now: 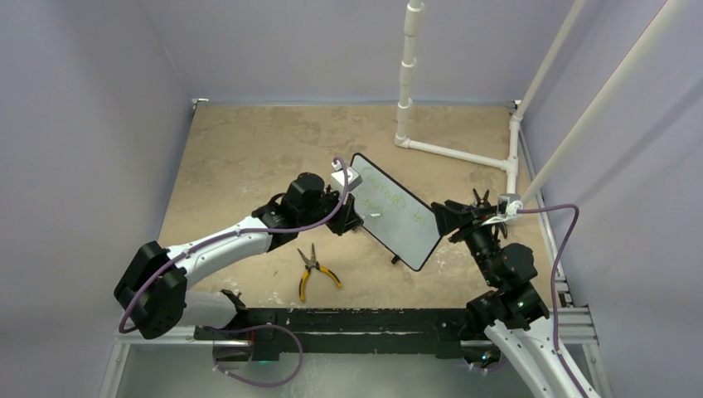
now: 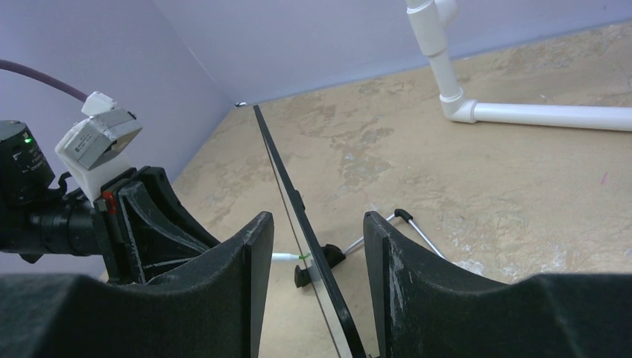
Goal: Write a sentence on the whiteboard
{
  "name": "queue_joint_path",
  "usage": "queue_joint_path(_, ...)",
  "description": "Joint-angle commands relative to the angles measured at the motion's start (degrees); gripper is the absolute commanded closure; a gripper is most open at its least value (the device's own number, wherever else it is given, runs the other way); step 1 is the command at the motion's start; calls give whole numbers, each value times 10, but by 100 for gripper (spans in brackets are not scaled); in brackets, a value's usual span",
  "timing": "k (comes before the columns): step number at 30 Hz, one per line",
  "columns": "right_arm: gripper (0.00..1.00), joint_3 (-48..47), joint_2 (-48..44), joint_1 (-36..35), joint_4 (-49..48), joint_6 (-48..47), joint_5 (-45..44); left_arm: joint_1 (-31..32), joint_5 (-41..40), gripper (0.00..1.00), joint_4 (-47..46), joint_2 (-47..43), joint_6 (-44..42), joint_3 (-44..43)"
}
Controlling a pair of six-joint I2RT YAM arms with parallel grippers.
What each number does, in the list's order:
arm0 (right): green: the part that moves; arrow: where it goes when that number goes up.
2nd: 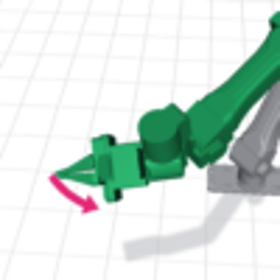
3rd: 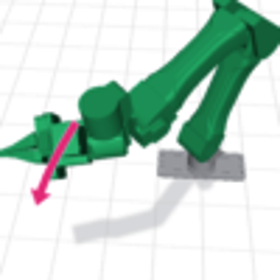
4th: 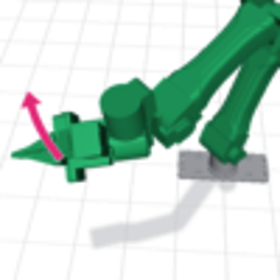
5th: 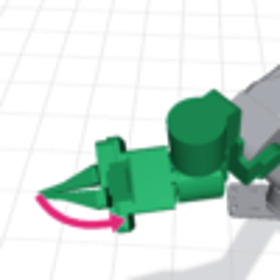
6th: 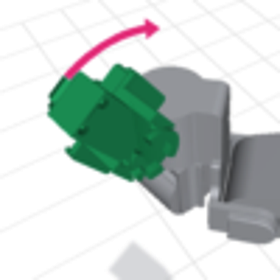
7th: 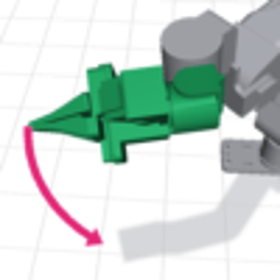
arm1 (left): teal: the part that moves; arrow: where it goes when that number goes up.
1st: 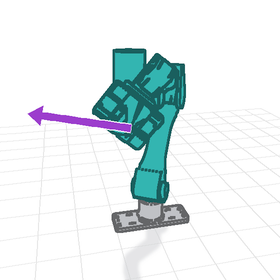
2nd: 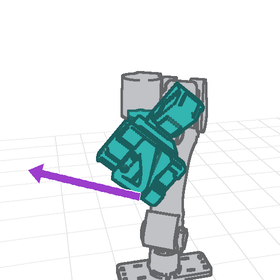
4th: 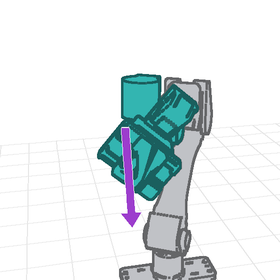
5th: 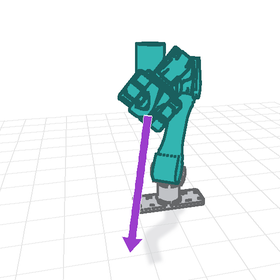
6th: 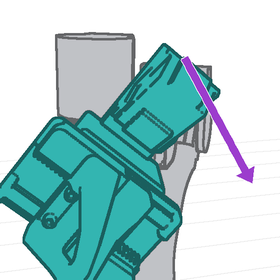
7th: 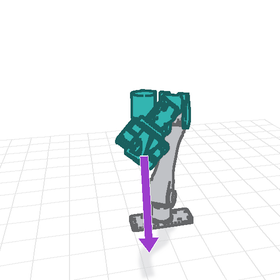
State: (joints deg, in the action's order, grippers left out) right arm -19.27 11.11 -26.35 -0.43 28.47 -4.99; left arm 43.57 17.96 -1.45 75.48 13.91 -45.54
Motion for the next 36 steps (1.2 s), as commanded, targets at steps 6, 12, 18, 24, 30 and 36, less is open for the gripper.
queue_joint_path(6,49,-1,-6,-2,-12,-8,-3,1,15,100,-23,-57,-10,8)
queue_joint_path(12,49,0,-12,-2,-12,-9,0,3,3,100,-11,-65,-17,14)
queue_joint_path(18,49,1,-13,-3,-13,-10,1,24,-42,100,-8,-67,-19,7)
queue_joint_path(24,49,1,-13,-2,-14,-10,0,57,-87,100,-40,-62,1,11)
queue_joint_path(30,49,1,-12,-2,-13,-10,-2,76,-115,100,-77,-58,29,25)
queue_joint_path(36,48,1,-13,-2,-13,-9,-1,90,-134,100,-90,-48,43,33)
